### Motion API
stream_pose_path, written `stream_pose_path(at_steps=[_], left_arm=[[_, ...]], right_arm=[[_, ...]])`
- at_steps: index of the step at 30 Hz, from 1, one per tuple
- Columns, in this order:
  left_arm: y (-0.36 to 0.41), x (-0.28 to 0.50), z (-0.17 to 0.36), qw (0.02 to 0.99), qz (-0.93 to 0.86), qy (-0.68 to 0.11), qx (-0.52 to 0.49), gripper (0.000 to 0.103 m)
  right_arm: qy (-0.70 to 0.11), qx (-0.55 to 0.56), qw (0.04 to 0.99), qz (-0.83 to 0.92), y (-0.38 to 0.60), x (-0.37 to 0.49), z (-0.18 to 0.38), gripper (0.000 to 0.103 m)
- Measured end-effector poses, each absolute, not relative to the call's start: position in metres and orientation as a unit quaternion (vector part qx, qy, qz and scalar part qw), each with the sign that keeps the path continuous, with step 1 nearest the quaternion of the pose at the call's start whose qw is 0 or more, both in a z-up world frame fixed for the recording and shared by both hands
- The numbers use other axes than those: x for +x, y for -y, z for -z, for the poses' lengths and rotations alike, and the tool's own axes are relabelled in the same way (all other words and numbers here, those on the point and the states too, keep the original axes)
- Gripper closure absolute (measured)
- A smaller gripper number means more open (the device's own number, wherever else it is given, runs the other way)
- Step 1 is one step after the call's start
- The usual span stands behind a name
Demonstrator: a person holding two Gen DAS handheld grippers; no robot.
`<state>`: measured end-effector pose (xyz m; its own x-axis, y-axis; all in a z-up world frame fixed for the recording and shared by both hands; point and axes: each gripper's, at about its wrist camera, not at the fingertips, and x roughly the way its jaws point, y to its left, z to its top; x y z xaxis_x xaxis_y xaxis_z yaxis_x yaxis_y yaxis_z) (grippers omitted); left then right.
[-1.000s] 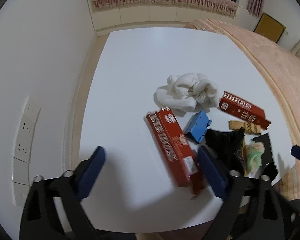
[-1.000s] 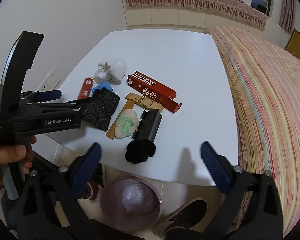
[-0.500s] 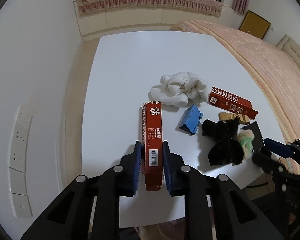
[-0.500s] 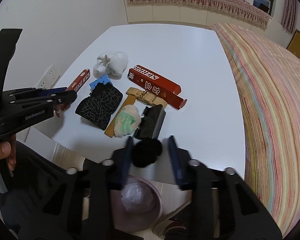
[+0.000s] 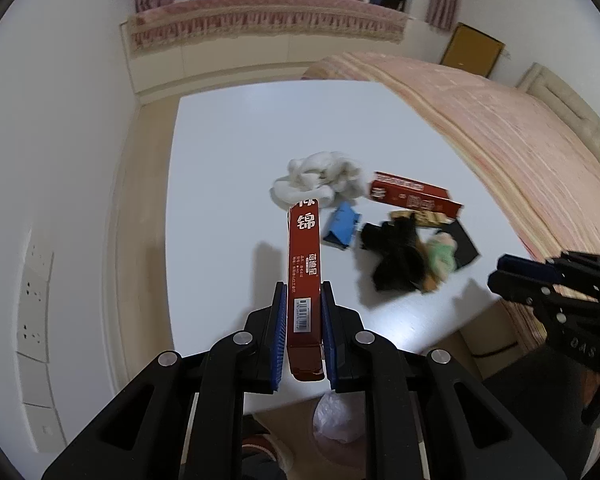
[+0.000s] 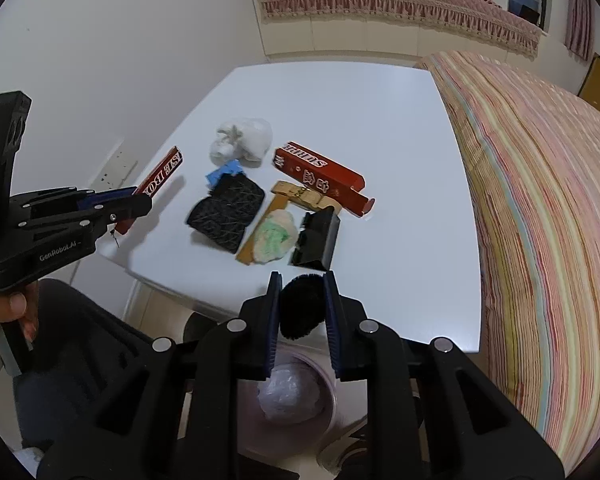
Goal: Collect trash
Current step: 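Carry both held items down to the pink bin and open both tools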
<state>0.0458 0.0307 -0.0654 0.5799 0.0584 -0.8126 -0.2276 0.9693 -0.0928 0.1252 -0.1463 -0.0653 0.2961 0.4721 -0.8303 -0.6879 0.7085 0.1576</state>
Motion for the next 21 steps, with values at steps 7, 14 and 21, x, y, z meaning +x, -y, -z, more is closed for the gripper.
stream_pose_path(at_steps=[7, 14, 21], left_arm=[[-0.013, 0.019, 0.045, 0.893, -0.038, -0.443, -0.074, 0.087], [0.009, -0.004, 0.038, 0.895, -0.002, -0.441, -0.061, 0.087], [0.028, -0.026, 0.044, 0.890, 0.027, -0.450, -0.061, 0.087]], right_arm=[[-0.459, -0.111, 0.796, -0.380, 0.162, 0.105, 0.046, 0.083], [-0.449, -0.115, 0.791, -0.400, 0.174, 0.074, 0.031, 0.083], [-0.453, -0.122, 0.780, -0.414, 0.185, 0.047, 0.032, 0.083]])
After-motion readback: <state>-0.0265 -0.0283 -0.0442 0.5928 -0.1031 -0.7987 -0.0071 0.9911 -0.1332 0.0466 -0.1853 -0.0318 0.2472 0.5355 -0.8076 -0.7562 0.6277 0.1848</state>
